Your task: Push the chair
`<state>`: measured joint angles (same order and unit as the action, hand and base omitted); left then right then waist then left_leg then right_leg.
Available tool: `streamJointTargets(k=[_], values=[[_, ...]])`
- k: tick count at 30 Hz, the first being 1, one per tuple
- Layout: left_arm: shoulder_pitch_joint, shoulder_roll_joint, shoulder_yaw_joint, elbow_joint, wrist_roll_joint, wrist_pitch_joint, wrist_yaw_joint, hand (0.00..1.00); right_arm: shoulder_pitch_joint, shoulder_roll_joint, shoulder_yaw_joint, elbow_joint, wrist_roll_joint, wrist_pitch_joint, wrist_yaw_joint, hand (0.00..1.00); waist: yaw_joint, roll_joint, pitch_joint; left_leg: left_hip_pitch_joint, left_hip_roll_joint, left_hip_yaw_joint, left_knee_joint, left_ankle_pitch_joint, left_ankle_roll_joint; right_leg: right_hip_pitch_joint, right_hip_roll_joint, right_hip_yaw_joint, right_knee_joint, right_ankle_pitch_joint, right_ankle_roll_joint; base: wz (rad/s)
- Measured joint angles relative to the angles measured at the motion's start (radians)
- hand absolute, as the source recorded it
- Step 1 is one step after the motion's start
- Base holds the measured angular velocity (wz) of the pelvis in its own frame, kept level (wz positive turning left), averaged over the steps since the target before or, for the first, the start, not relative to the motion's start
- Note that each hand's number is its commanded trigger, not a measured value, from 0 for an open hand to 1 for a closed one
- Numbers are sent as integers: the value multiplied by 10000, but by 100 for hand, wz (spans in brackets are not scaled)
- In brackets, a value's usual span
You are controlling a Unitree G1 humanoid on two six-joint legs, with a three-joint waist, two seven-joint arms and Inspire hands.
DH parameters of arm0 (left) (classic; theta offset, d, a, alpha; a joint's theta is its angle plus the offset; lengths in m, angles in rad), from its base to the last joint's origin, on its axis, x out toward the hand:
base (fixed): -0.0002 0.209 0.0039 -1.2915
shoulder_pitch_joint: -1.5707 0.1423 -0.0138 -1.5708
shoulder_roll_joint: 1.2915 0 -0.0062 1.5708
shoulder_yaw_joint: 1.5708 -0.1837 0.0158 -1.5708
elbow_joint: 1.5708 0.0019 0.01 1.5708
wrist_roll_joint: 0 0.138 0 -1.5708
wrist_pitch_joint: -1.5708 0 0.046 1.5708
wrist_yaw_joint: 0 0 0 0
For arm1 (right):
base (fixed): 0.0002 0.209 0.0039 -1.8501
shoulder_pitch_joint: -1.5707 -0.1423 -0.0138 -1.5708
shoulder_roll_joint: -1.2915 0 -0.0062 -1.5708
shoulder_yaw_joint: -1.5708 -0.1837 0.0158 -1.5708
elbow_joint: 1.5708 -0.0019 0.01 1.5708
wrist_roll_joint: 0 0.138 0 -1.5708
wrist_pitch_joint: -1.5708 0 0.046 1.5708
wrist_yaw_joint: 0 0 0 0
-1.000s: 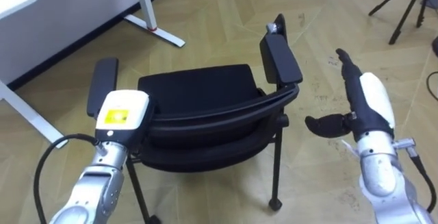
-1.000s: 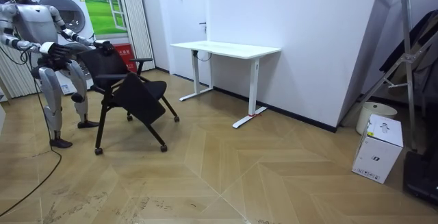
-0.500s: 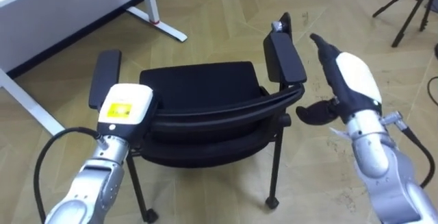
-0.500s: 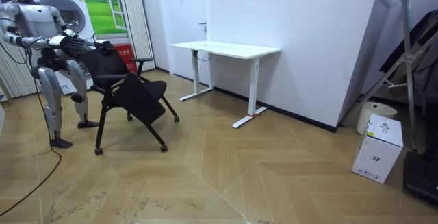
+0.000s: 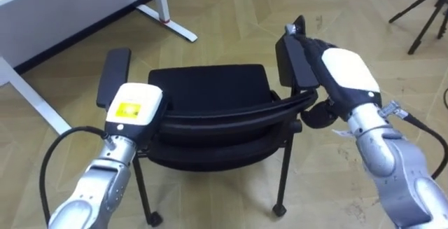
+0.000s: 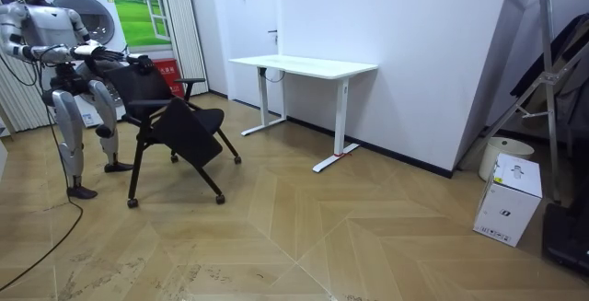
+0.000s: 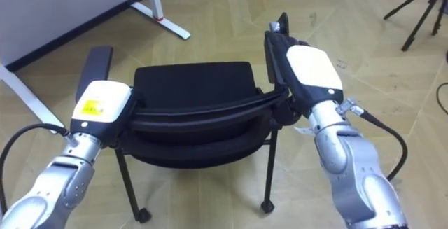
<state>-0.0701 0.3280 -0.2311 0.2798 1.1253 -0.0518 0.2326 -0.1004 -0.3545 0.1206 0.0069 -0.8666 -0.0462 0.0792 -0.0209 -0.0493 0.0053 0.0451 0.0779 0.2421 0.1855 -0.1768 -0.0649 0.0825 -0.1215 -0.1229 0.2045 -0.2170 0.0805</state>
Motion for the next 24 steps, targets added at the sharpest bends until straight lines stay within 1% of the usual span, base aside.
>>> streamJointTargets(k=[3, 8, 12, 13, 15, 20, 23, 24], values=[[-39, 15, -1, 70, -13, -67, 40, 100, -23, -76, 143, -378, -123, 29, 441, 0, 2, -16, 9, 16, 0, -1, 0, 0, 0, 14, 0, -1, 3, 0, 0, 0], [-109, 79, -10, 70, -1, -143, 47, 100, -75, -84, 162, -685, -427, 30, 887, 0, 23, -113, 67, 14, 1, -11, 19, 0, 0, 22, -1, -14, 2, 0, 0, 0], [-309, 102, -93, 277, -8, -281, 46, 100, -98, -84, 262, -703, -792, 5, 1089, 0, 152, -132, 80, 22, 14, -12, 38, 0, 0, 26, -1, -22, 1, 0, 0, 0], [-381, 102, -99, 357, -8, -364, 46, 100, -98, -84, 265, -703, -832, -2, 1128, 0, 197, -133, 82, 22, 14, -13, 40, 0, 0, 27, -2, -22, 1, 0, 0, 0], [-424, 100, -130, 383, -10, -394, 45, 100, -98, -85, 275, -703, -853, -1, 1199, 0, 245, -151, 93, 19, 14, -14, 40, 0, 0, 45, -1, -29, 1, 0, 0, 0], [-592, 95, -228, 549, -9, -468, 46, 100, -111, -99, 672, -701, -1081, -40, 1375, 0, 302, -138, 126, -6, 13, -80, 57, 0, 0, 63, 3, -89, -10, 0, 0, 3], [-715, 94, -298, 663, -32, -594, 113, 100, -111, -116, 1156, -693, -1057, -106, 1444, 0, 389, -98, 160, 7, 12, -105, 58, 0, 0, 46, 3, -114, -24, 0, 0, 2], [-720, 90, -317, 656, -33, -612, 160, 100, -109, -119, 1335, -623, -1061, -184, 1444, 0, 400, -82, 172, -6, 9, -128, 59, 0, 0, 52, 3, -139, -28, 0, 0, 7]])
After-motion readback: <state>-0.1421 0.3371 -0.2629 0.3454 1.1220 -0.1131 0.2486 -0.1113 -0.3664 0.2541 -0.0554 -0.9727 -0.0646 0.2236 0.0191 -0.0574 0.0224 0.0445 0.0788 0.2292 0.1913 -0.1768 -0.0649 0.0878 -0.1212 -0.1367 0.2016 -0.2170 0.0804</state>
